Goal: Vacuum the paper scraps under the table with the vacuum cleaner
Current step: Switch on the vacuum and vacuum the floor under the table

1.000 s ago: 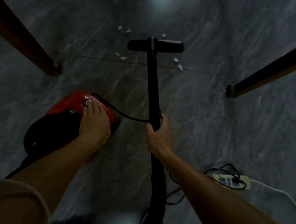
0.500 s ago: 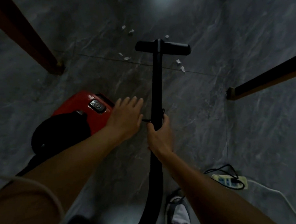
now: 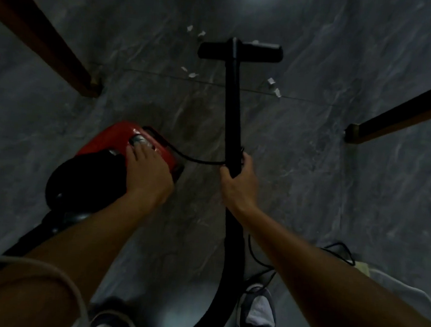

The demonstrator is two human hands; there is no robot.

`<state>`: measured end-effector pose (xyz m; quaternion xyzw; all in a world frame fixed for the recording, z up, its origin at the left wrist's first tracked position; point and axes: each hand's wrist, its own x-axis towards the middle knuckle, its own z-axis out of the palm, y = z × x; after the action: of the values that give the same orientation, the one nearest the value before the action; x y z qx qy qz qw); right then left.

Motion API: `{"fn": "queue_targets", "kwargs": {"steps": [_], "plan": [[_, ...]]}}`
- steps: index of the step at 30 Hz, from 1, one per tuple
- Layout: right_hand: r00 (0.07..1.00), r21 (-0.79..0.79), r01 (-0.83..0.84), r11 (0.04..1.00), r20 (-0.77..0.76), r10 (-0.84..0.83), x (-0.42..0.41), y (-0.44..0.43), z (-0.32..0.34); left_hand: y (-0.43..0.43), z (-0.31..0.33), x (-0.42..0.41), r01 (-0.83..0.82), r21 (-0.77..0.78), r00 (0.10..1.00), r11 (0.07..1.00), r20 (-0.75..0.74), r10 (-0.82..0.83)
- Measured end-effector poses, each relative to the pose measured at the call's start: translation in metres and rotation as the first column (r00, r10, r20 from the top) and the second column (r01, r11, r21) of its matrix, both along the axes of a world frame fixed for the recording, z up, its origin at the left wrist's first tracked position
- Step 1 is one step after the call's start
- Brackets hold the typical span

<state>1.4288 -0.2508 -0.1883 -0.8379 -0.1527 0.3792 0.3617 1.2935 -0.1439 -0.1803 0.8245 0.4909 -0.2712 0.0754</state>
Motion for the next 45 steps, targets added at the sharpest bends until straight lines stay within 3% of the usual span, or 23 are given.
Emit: {"fn": "queue_targets", "kwargs": {"steps": [11,16,20,22,25,28,33,37,40,45], "plan": [[0.999,-0.062,-0.016,0.998,-0.04,0.014,-0.016,-0.002,-0.012,0.019,-0.008,-0.012,0.047,-0.1,0.994,0.994,-0.092,-0.056],[1.0,-0.062,-0.008,0.998,-0.023,0.007,-0.023,0.002,0.003,0.02,0.009,0.011,0.071,-0.152,0.963,0.986,-0.249,-0.108],[0.994,-0.077,-0.073,0.994,0.076,0.079,-0.03,-0.013,0.016,0.014,0.01,-0.007,0.052,-0.05,0.998,0.997,0.043,-0.05],[0.985,-0.078,-0.076,0.994,0.151,0.088,-0.031,-0.015,0.015,0.018,0.009,-0.011,0.081,-0.051,0.981,0.995,0.179,-0.071],[0.978,-0.059,-0.082,0.995,0.188,0.092,-0.017,0.007,0.0,0.04,0.001,0.01,-0.003,-0.073,0.938,0.997,0.346,0.028],[0.96,-0.047,-0.108,0.993,0.254,0.116,0.011,0.046,-0.031,0.064,-0.017,0.038,-0.025,0.004,0.891,1.0,0.454,0.021],[0.933,0.074,-0.231,0.97,0.3,0.2,0.05,0.107,-0.075,0.113,-0.047,0.067,-0.169,0.053,0.854,0.984,0.506,0.12],[0.906,0.07,-0.298,0.952,0.335,0.259,0.061,0.153,-0.1,0.15,-0.069,0.082,-0.202,0.106,0.862,0.974,0.491,0.126],[0.901,0.037,-0.299,0.953,0.341,0.27,0.052,0.152,-0.123,0.161,-0.07,0.09,-0.172,0.103,0.896,0.98,0.43,0.112],[0.854,-0.101,-0.304,0.947,0.412,0.318,0.021,0.069,-0.152,0.148,-0.069,0.088,0.023,0.095,0.959,0.995,0.278,-0.049]]}}
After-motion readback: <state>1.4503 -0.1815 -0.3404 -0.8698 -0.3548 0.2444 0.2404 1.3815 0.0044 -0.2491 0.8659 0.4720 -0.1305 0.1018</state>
